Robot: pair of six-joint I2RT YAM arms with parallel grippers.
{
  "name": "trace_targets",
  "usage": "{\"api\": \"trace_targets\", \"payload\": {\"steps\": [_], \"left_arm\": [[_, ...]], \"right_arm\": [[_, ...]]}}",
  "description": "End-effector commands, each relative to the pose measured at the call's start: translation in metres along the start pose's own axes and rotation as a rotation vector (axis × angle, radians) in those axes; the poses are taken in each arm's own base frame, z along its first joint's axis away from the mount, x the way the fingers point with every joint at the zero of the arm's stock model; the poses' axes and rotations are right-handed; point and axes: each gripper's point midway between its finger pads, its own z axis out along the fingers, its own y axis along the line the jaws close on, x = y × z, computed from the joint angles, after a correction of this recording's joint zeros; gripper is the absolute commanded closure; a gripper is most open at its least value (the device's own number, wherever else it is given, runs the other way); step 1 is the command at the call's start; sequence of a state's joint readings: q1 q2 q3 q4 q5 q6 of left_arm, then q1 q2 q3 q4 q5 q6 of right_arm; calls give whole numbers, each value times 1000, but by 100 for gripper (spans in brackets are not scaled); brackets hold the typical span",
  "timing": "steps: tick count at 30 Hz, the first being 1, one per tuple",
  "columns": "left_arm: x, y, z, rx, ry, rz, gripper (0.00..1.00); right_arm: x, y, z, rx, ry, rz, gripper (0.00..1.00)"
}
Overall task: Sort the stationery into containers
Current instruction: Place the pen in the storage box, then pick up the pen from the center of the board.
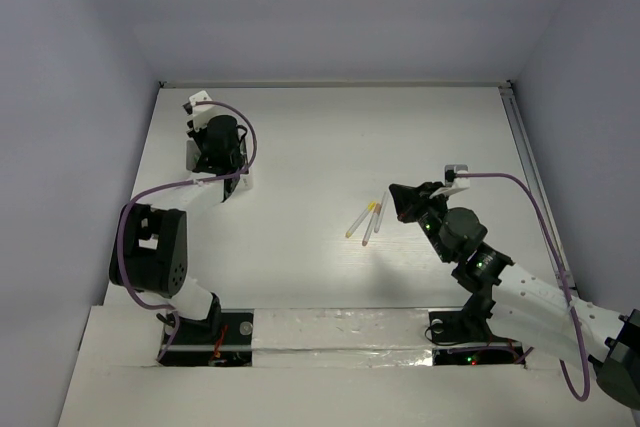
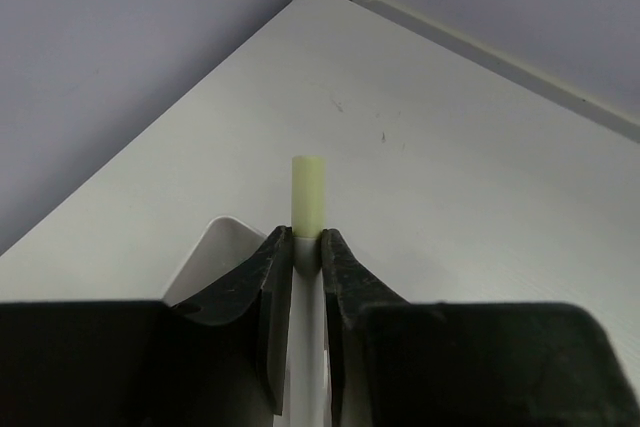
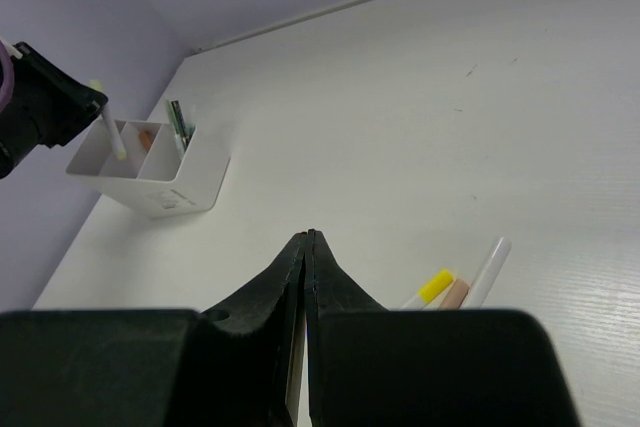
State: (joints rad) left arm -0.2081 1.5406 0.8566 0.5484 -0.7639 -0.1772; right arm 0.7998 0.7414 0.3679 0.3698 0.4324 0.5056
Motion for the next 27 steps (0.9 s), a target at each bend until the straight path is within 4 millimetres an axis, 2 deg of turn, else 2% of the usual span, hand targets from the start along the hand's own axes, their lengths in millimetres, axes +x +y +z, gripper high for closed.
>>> {"api": "trace_targets", "payload": {"steps": [1,4,8,13,15,17,18,19,21,23,24,25,26,27], "left_arm": [[-5,1,1,-6,-29,-43,89],[0,4,1,-17,-23,-36,83],[-1,-2,-4,-1,-26,-30,76],[-11,-7,-12,15,-44,-38,74],[-22,-13,-21,43,-60,-64,74],[-30,-30,-35,109,-69,-76,74],[-37,-38,-44,148,-77,-90,75],[-37,-60,-62,231,-69,-87,77],[-36,-84,-86,323,-50,-77,83],[-22,-124,-122,509,22,-90,91],[-10,-136,-136,586,77,-83,100],[-2,-148,-150,669,114,-90,100],[9,-165,-175,802,180,-109,100],[21,-172,-196,887,220,-108,100]], "right_arm": [[-23,18,3,-40,-53,37,93],[-23,18,2,-40,-54,38,93],[-24,19,2,-44,-54,39,93],[-24,20,2,-47,-54,41,94],[-22,19,2,-44,-51,39,94],[-22,19,2,-45,-50,39,93],[-23,20,2,-47,-50,41,94],[-22,20,3,-49,-48,40,94],[-22,20,3,-49,-48,39,98],[-21,20,3,-48,-45,39,100],[-20,19,3,-46,-43,38,100],[-20,18,3,-40,-45,39,100],[-22,18,2,-38,-50,44,100],[-23,17,1,-35,-56,56,100]]}}
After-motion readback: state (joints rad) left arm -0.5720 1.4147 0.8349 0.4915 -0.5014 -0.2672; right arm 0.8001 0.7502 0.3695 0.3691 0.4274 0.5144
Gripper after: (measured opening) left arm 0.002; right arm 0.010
